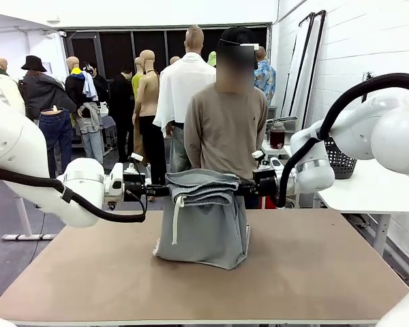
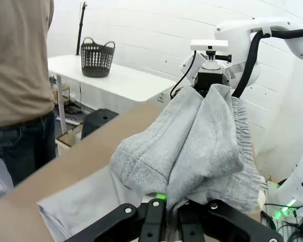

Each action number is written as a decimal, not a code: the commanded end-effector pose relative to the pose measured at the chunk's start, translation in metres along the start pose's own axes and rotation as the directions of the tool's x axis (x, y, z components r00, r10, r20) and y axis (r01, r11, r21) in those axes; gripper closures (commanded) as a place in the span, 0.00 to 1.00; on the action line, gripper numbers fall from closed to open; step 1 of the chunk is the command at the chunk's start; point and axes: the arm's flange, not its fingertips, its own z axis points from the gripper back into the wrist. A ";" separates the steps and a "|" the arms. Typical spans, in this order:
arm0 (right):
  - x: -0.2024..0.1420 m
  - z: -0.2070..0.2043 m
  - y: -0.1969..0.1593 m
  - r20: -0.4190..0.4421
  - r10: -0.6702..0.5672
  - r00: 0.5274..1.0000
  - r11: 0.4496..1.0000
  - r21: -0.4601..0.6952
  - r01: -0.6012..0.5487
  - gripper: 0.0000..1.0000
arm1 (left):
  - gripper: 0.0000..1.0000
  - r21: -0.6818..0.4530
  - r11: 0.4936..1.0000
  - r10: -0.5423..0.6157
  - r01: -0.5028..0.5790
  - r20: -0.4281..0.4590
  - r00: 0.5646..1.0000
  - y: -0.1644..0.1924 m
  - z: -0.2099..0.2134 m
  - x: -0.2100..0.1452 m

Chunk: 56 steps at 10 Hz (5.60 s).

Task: Fold the training pants.
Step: Fold the Training pants in half.

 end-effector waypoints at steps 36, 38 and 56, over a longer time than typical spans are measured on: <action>-0.123 -0.020 -0.099 0.116 -0.657 0.745 0.697 -0.281 0.659 1.00 | 1.00 0.257 0.543 0.835 -0.799 -0.069 0.545 0.131 -0.033 -0.105; -0.123 -0.020 -0.098 0.121 -0.665 0.737 0.687 -0.287 0.668 0.84 | 0.89 0.262 0.533 0.842 -0.805 -0.068 0.535 0.131 -0.033 -0.104; -0.071 0.028 -0.069 0.057 -0.656 0.753 0.660 -0.441 0.608 0.00 | 0.00 0.369 0.534 0.813 -0.761 0.025 0.582 0.107 0.039 -0.082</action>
